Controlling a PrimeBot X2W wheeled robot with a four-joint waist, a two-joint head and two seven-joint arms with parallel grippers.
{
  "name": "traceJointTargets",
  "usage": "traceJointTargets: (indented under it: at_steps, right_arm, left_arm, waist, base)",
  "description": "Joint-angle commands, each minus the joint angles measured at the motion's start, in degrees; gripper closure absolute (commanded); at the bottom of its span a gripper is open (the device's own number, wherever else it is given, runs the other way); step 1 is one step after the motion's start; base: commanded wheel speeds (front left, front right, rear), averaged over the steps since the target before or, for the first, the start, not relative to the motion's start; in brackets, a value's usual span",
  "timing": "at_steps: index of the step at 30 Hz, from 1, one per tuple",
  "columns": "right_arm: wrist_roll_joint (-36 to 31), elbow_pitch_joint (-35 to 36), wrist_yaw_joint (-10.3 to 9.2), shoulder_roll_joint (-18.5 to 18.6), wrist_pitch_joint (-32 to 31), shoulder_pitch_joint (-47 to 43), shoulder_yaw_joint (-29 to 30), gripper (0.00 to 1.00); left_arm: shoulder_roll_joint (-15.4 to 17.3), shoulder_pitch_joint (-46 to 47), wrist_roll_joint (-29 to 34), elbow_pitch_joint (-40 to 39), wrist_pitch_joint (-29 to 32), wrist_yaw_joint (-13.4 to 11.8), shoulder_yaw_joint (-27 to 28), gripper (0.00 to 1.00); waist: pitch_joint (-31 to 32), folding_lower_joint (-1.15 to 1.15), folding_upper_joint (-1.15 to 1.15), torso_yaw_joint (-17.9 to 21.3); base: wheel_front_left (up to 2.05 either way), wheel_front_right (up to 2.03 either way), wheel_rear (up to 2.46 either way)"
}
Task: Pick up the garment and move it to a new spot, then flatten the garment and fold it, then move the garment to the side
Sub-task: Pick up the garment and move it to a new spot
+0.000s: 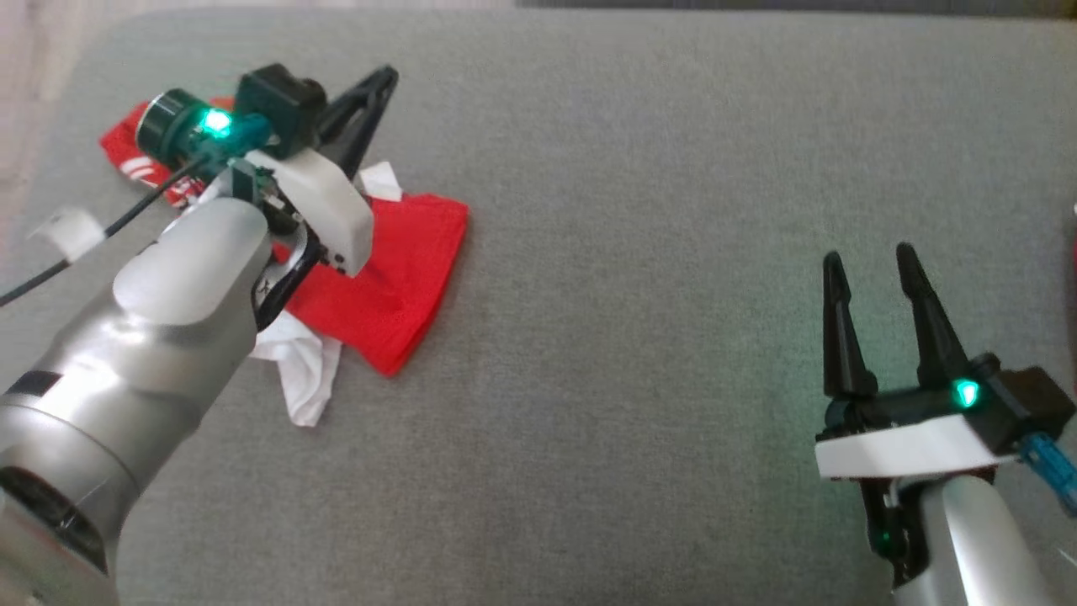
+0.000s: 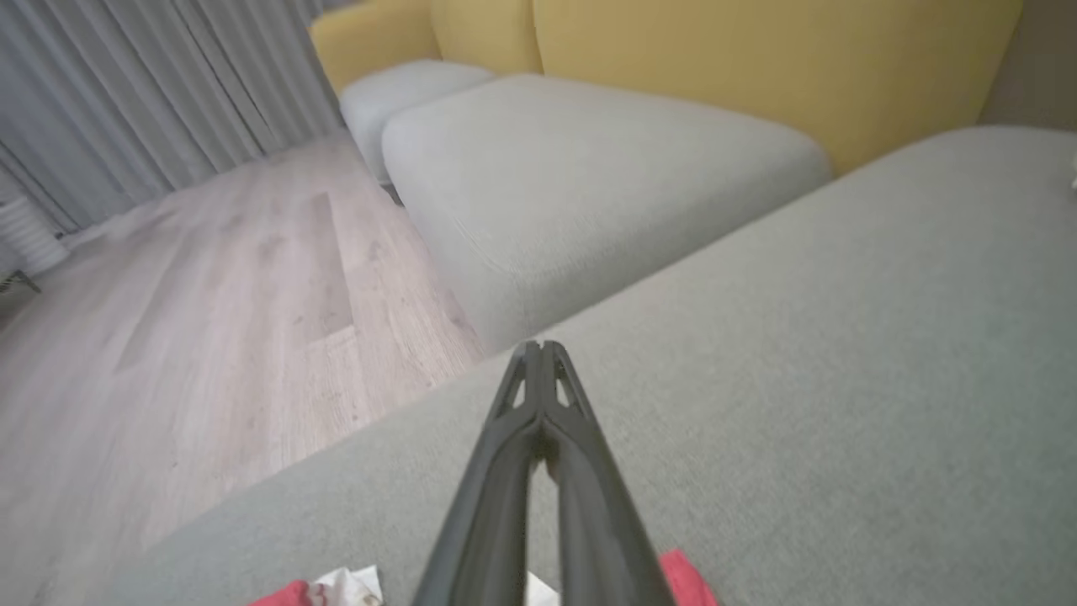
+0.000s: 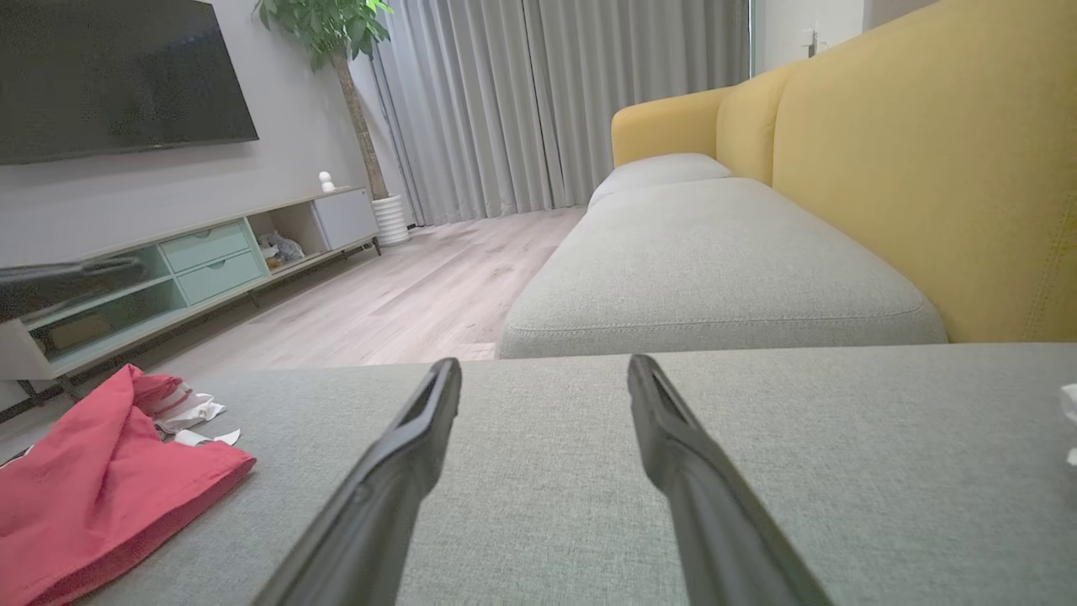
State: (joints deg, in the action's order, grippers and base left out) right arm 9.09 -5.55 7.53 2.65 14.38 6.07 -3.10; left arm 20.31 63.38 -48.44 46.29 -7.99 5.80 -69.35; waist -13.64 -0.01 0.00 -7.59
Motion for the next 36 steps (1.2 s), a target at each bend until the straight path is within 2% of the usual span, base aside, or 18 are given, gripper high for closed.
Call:
traceJointTargets:
  at_steps: [1, 8, 11, 12, 13, 15, 20, 24, 29, 36]
  right_arm:
    - [0.4, 1.7, -0.04, 0.2, 0.6, 0.2, -1.1, 0.00]
    - [1.0, 1.7, -0.04, 0.2, 0.6, -1.4, -0.7, 0.00]
    - [1.5, 1.9, -0.04, 0.2, 0.6, -2.2, -0.8, 0.00]
    - [1.6, 2.1, -0.04, 0.2, 0.6, -2.6, -0.7, 0.00]
    - [1.7, 2.3, -0.04, 0.2, 0.6, -2.9, -0.6, 0.00]
    - [1.8, 2.6, -0.04, 0.2, 0.6, -3.8, -0.2, 0.00]
    - [1.6, 3.1, -0.04, 0.2, 0.6, -6.1, 0.3, 0.00]
    - [1.9, 3.1, -0.04, 0.2, 0.6, -7.7, 0.0, 0.00]
    - [2.0, 3.1, -0.04, 0.2, 0.6, -8.5, -0.6, 0.00]
    - [2.2, 3.0, -0.04, 0.2, 0.6, -8.0, -2.3, 0.00]
  left_arm:
    - [1.3, 2.5, -0.9, -0.2, -2.1, -0.6, 3.1, 1.00]
    - [1.5, -0.6, -2.0, -3.2, -6.2, -2.6, 6.2, 1.00]
    - [2.3, -4.4, -2.9, -6.0, -6.7, -4.8, 7.8, 1.00]
    - [2.6, -6.0, -3.0, -7.3, -6.8, -5.8, 8.2, 0.66]
    - [3.0, -7.7, -2.5, -8.6, -6.8, -7.1, 8.3, 0.01]
    - [3.3, -11.7, -1.4, -11.7, -6.9, -10.0, 9.1, 0.00]
    - [2.6, -25.8, 0.2, -22.6, -7.0, -17.2, 17.9, 0.00]
    - [1.3, -38.1, 3.1, -29.5, -7.0, -20.5, 24.9, 0.00]
    - [-0.8, -47.4, 8.0, -33.6, -7.0, -20.4, 30.1, 0.00]
    - [-2.0, -49.7, 12.3, -33.2, -7.0, -18.2, 33.1, 0.00]
  waist:
    - [2.0, 0.01, 0.00, -1.4]
    - [5.5, 0.01, 0.00, -4.1]
    - [7.3, 0.01, 0.00, -5.0]
    - [7.8, 0.01, 0.00, -5.3]
    - [8.3, 0.01, 0.00, -5.6]
    - [9.3, 0.01, 0.00, -6.4]
    - [11.9, 0.01, 0.00, -8.0]
    - [13.8, 0.01, 0.00, -8.5]
    - [14.7, 0.01, 0.00, -8.6]
    - [14.4, 0.01, 0.00, -7.3]
  base:
    - [0.00, 0.00, 0.00]
    - [0.00, 0.00, 0.00]
    - [0.00, 0.00, 0.00]
    - [0.00, 0.00, 0.00]
    - [0.00, 0.00, 0.00]
    - [0.00, 0.00, 0.00]
    - [0.00, 0.00, 0.00]
    - [0.00, 0.00, 0.00]
    - [0.00, 0.00, 0.00]
    - [0.00, 0.00, 0.00]
